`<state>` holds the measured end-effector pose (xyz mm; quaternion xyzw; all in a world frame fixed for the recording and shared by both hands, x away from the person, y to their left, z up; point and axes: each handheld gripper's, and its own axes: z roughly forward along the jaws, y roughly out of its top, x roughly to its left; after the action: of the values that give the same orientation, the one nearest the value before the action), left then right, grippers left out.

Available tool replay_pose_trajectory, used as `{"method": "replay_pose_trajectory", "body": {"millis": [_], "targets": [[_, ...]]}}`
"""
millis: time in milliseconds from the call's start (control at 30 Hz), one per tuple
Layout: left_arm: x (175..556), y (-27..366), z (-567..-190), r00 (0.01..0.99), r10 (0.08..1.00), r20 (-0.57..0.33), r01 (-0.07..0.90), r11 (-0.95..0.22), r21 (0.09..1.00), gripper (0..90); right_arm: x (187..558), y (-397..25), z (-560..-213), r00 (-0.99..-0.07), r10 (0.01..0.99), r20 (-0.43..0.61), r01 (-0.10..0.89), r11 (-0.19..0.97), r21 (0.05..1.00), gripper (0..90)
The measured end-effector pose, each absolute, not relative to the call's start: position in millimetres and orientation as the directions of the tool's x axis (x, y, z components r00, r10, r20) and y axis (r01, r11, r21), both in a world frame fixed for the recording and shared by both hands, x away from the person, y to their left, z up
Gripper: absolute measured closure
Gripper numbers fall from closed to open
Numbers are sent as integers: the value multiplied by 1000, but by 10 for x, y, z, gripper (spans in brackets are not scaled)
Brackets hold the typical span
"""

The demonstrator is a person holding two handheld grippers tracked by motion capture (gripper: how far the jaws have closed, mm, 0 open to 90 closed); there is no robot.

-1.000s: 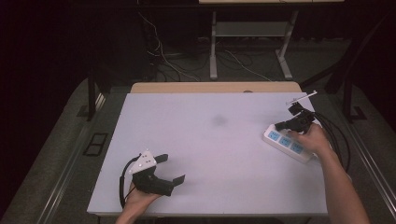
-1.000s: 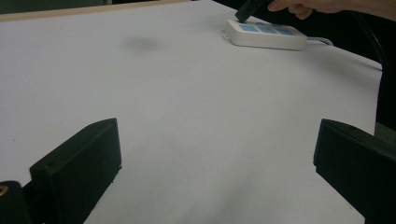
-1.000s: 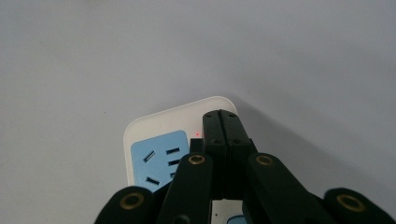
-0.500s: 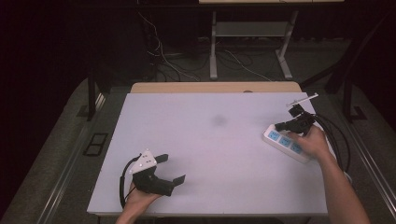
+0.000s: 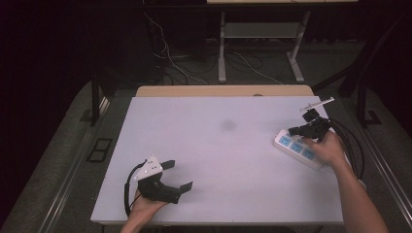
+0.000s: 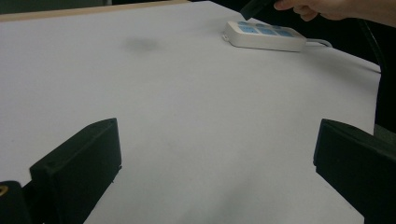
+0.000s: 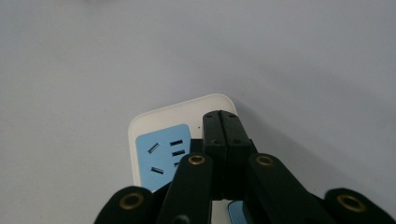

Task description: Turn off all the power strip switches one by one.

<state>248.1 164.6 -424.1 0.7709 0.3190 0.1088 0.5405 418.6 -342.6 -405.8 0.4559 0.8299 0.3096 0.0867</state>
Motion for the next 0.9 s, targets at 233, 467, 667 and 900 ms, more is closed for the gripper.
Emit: {"method": "replay_pose_trajectory", "body": {"millis": [233, 467, 667, 900], "targets": [[2462, 1638, -4233, 775, 606, -178, 370, -207, 906, 0, 4070, -3467, -3945, -558, 815, 158, 697, 357, 621, 899], [2454, 1632, -4228, 775, 605, -181, 368, -200, 908, 0, 3908, -3498, -3802, -523, 828, 204, 699, 279, 658, 746], [2448, 1632, -4223, 775, 605, -183, 367, -196, 909, 0, 3748, -3479, -3727, -489, 841, 232, 694, 213, 688, 500], [2429, 1622, -4217, 776, 601, -191, 368, -185, 911, 0, 3508, -3458, -3682, -473, 850, 232, 668, 174, 723, 131]]}}
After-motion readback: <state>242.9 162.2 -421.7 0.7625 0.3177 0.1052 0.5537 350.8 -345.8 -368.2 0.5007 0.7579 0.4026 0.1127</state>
